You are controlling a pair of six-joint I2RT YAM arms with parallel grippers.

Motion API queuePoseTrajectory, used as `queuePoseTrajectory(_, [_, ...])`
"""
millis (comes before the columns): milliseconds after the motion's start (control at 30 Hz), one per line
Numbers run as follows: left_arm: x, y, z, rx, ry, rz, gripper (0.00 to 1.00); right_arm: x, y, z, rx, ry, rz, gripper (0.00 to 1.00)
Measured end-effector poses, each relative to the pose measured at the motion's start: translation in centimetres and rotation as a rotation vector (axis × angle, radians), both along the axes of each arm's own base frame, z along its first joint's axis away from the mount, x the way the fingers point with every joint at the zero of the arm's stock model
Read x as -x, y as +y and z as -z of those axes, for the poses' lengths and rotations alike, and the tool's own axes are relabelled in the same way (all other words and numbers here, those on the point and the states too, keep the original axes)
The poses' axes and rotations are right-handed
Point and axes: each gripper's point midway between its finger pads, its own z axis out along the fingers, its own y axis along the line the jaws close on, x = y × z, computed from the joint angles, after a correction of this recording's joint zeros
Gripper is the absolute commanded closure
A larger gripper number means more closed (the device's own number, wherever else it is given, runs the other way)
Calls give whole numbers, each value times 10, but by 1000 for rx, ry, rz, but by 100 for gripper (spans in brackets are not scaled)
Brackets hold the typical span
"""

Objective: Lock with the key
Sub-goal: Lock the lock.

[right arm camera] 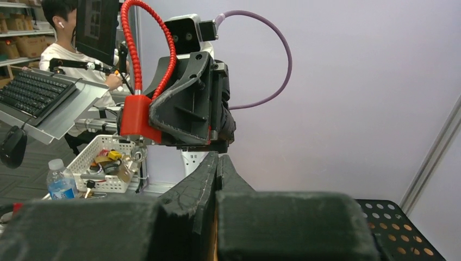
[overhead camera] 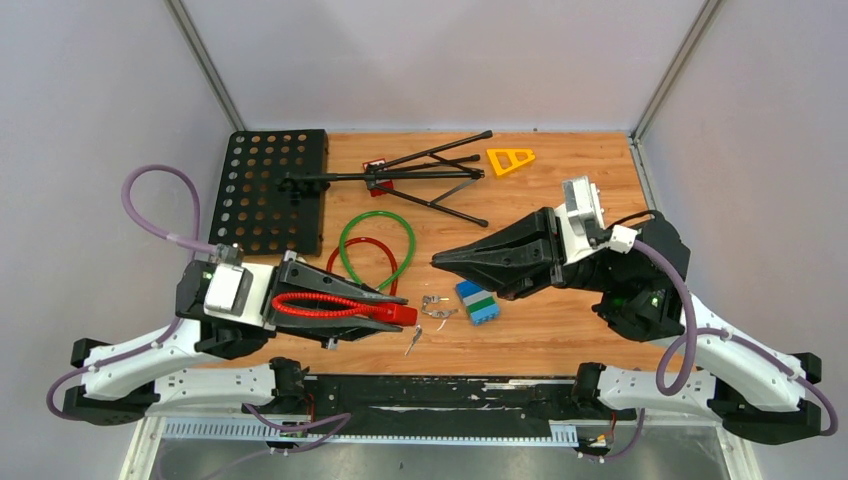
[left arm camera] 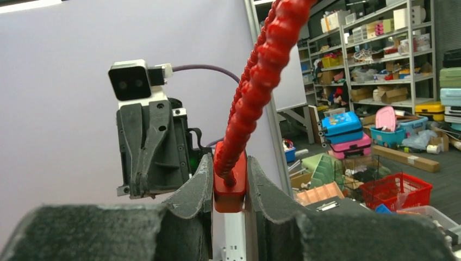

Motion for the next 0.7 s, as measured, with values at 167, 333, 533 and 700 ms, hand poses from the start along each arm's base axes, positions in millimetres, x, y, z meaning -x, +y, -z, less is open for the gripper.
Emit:
queuePoseTrajectory(167, [2, -2, 7, -21, -4, 14, 100, 0, -1, -2, -8, 28, -6, 77])
queuePoseTrajectory(333, [1, -2, 10, -28, 1, 8, 100, 0, 0, -1, -3, 6, -3, 63])
queuePoseTrajectory(533, [-6, 1, 14, -21, 26, -33, 100, 7, 0, 11, 21, -84, -24, 53])
queuePoseTrajectory(700, [-14, -1, 17, -16, 43, -74, 100, 15, -1, 19, 32, -131, -55, 50])
